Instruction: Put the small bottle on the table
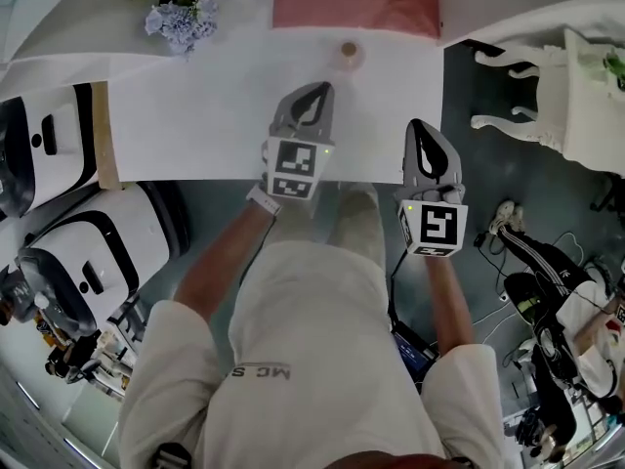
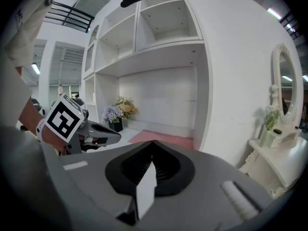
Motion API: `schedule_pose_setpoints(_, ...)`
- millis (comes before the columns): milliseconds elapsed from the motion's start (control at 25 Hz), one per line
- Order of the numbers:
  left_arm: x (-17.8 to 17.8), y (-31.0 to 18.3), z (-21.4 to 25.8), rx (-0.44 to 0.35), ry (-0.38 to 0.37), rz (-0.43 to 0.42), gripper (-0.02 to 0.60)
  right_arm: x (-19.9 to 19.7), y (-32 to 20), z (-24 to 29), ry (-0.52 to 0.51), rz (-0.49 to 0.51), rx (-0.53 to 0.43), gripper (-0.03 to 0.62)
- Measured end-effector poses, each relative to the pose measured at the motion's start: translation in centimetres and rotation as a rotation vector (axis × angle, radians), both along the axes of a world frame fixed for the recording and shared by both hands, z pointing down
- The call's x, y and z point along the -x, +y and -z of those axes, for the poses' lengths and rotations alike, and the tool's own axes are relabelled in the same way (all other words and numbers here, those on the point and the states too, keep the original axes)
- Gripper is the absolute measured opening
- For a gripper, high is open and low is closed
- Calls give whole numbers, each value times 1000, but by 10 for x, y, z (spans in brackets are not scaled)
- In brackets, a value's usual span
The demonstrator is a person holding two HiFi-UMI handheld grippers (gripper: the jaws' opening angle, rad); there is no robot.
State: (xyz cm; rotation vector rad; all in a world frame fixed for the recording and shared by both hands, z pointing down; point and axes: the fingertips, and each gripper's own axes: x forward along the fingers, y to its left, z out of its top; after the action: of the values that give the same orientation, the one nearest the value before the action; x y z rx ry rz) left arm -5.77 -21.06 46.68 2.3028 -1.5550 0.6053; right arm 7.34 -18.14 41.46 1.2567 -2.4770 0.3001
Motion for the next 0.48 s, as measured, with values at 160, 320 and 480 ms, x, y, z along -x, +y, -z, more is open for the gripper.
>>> schedule_pose_setpoints(160, 6, 11, 37, -24, 17, 13, 2, -3, 3, 26, 25, 8, -22, -12)
schedule_pose_setpoints(320, 14, 36, 72, -53, 24, 29, 2, -8, 17, 47, 4, 17, -18, -12)
schedule_pose_setpoints(480, 36, 63, 106, -75, 30, 66, 2, -4, 37, 70, -14, 12, -27, -12)
